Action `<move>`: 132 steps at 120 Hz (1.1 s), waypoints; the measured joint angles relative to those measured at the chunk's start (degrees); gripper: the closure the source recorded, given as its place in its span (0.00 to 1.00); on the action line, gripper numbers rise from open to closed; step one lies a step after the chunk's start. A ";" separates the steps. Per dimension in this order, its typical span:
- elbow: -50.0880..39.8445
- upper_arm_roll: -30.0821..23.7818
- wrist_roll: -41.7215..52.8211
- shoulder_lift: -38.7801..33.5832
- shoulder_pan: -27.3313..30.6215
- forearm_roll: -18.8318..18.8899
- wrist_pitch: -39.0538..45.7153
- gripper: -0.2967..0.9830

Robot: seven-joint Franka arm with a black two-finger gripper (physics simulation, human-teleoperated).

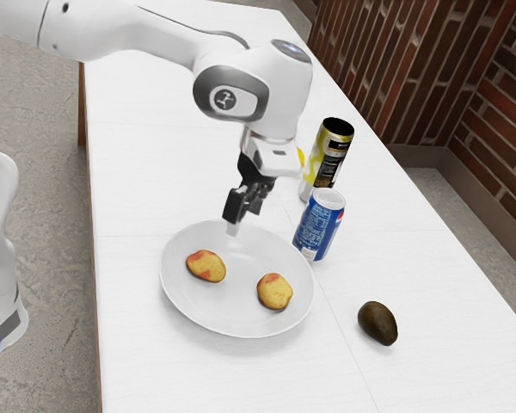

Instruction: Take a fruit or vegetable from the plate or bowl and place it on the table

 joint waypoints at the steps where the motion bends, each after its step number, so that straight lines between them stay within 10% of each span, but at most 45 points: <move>1: -0.31 0.06 0.10 -0.11 0.00 -0.05 0.21 0.23; 132: -14.77 0.28 -3.30 -2.42 -2.42 -1.82 8.68 0.23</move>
